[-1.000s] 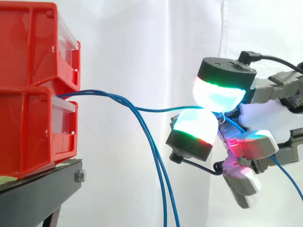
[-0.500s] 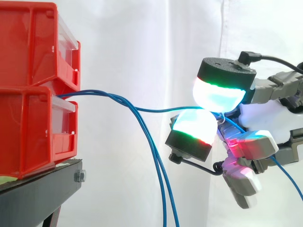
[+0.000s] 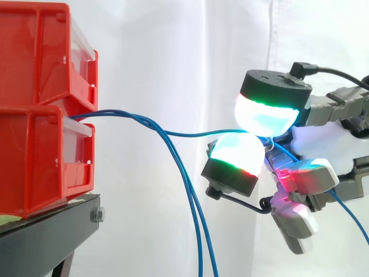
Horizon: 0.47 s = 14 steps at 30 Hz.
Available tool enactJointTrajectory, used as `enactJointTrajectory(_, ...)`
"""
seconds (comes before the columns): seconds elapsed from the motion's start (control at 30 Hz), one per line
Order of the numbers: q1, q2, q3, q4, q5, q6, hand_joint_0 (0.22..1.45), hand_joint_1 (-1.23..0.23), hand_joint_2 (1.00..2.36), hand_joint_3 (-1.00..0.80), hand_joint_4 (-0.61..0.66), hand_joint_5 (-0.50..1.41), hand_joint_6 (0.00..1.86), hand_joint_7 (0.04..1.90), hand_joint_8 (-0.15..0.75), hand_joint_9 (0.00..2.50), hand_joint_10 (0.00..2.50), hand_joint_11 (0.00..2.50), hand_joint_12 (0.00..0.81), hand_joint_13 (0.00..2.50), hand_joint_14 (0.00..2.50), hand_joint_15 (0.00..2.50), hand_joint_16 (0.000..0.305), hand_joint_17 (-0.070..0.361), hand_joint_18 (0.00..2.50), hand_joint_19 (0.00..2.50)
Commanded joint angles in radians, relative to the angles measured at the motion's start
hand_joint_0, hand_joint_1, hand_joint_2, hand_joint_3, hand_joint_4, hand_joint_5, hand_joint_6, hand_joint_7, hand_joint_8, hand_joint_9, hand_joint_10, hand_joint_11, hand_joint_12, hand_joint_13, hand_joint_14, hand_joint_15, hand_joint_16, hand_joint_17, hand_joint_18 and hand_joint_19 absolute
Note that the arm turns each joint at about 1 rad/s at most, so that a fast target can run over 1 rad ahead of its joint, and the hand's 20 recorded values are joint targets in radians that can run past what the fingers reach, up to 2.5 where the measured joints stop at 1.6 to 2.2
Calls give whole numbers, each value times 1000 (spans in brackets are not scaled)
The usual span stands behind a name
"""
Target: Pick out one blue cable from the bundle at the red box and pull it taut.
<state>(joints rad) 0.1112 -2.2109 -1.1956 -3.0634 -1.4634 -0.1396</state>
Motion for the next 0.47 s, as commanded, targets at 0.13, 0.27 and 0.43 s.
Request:
enactJointTrajectory(0.13,-1,-1,-1,0,0,0,624,-784,1023,-150,-87,-71,888,1109,326,1387,24,701,369,1149,23,586,51,114,921,552)
enactJointTrajectory(0.27,1,0,1,0,0,0,624,-784,1023,-150,-86,-71,888,1112,319,1386,25,689,367,1151,21,593,51,114,923,550)
enactJointTrajectory(0.43,-1,0,1,0,0,0,625,-785,1023,-153,-87,-71,888,1108,323,1391,23,692,369,1149,22,588,51,114,924,550)
